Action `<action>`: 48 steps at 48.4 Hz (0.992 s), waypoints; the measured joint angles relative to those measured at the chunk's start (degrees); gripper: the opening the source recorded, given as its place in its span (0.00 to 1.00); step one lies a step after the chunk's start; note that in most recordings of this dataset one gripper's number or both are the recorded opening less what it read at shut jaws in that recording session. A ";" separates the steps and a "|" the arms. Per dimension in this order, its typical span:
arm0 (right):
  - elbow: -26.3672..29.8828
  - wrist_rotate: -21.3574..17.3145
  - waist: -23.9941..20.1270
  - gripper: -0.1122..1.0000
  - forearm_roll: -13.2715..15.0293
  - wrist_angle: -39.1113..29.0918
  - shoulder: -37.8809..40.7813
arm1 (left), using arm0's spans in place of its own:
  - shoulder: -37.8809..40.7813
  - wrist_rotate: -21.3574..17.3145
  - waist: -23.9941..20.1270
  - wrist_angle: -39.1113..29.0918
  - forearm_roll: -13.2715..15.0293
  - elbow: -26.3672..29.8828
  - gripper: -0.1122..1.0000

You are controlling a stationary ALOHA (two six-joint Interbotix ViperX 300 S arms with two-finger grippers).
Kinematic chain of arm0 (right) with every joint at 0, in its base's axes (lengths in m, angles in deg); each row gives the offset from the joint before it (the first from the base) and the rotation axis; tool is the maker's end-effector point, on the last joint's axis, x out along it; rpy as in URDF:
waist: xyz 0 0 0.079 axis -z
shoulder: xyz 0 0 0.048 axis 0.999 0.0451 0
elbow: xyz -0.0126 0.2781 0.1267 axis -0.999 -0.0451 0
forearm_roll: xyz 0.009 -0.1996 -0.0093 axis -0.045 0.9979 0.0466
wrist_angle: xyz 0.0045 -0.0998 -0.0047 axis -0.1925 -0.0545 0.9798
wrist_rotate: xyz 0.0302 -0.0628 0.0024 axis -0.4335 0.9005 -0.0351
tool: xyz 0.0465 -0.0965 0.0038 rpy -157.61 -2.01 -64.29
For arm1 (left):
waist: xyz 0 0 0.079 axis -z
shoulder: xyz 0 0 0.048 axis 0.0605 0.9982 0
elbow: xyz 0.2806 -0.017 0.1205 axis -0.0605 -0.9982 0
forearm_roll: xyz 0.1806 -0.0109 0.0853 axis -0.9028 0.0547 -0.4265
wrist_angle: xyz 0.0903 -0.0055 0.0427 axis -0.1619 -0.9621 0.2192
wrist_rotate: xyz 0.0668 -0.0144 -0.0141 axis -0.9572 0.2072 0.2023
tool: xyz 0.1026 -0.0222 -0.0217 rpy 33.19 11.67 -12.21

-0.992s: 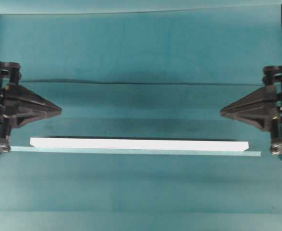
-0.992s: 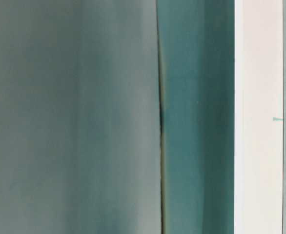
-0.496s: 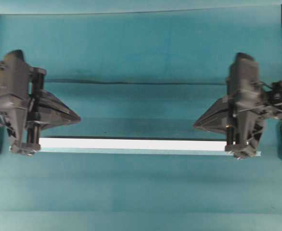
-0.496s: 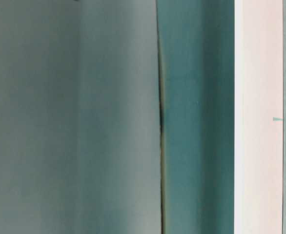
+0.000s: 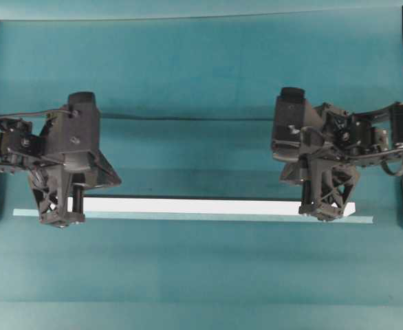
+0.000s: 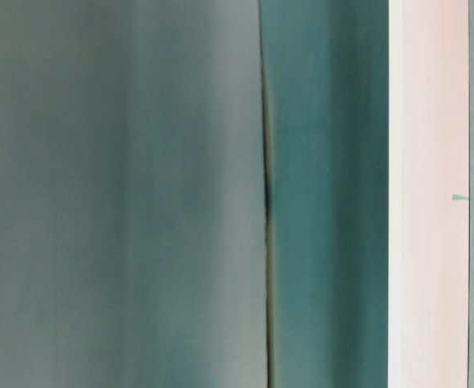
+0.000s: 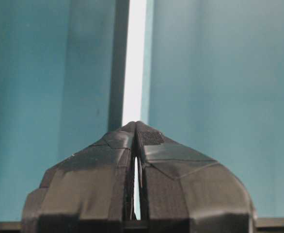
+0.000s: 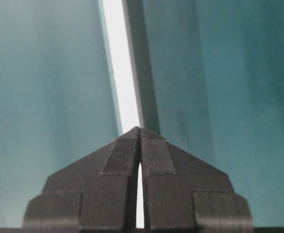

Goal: Lift a wooden board with both hands.
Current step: 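Move both grippers inward over the two ends of the white board, then lower both open grippers around the white board near each end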

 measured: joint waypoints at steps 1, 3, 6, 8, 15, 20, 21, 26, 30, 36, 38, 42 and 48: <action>0.09 -0.09 0.00 0.11 0.09 -0.35 0.18 | 0.26 -0.18 -0.18 -0.09 0.09 -0.09 0.09; 0.35 -0.09 0.00 0.11 0.26 -1.05 0.79 | 0.53 -0.35 -0.35 -0.35 0.00 -0.09 0.09; 0.79 -0.09 0.00 0.11 0.79 -1.85 1.67 | 1.05 -0.44 -0.44 -0.70 0.00 0.00 0.09; 1.05 0.00 0.00 0.11 1.05 -2.11 2.20 | 1.32 -0.44 -0.44 -1.05 0.00 0.00 0.09; 1.93 0.00 0.09 0.11 2.29 -2.37 4.04 | 2.02 -0.44 -0.53 -1.67 0.00 -0.09 0.18; 2.37 0.00 0.26 0.11 2.46 -2.64 4.75 | 2.20 -0.18 -0.70 -1.76 0.00 -0.26 0.35; 2.46 -0.09 0.26 0.12 2.46 -2.64 4.83 | 2.11 0.09 -0.79 -1.85 0.00 -0.44 0.40; 2.90 -0.09 0.70 0.18 2.46 -2.72 5.45 | 2.20 0.18 -1.41 -1.85 0.00 -0.88 0.68; 2.99 0.00 0.79 0.29 2.46 -2.72 5.89 | 2.20 -0.09 -1.49 -1.85 0.00 -1.14 0.88; 2.99 0.00 0.88 0.61 2.46 -2.55 6.15 | 2.29 -0.88 -1.23 -1.85 0.00 -1.32 0.91; 2.99 0.00 0.88 0.72 2.46 -2.46 6.15 | 2.37 -0.97 -1.23 -1.85 0.00 -1.41 0.90; 2.81 0.00 0.79 0.89 2.46 -2.11 6.15 | 2.72 -0.97 -1.23 -1.85 0.00 -1.49 0.91; 2.29 0.00 0.18 0.96 2.46 -1.49 6.33 | 3.60 -0.88 -1.14 -1.58 0.00 -1.93 0.94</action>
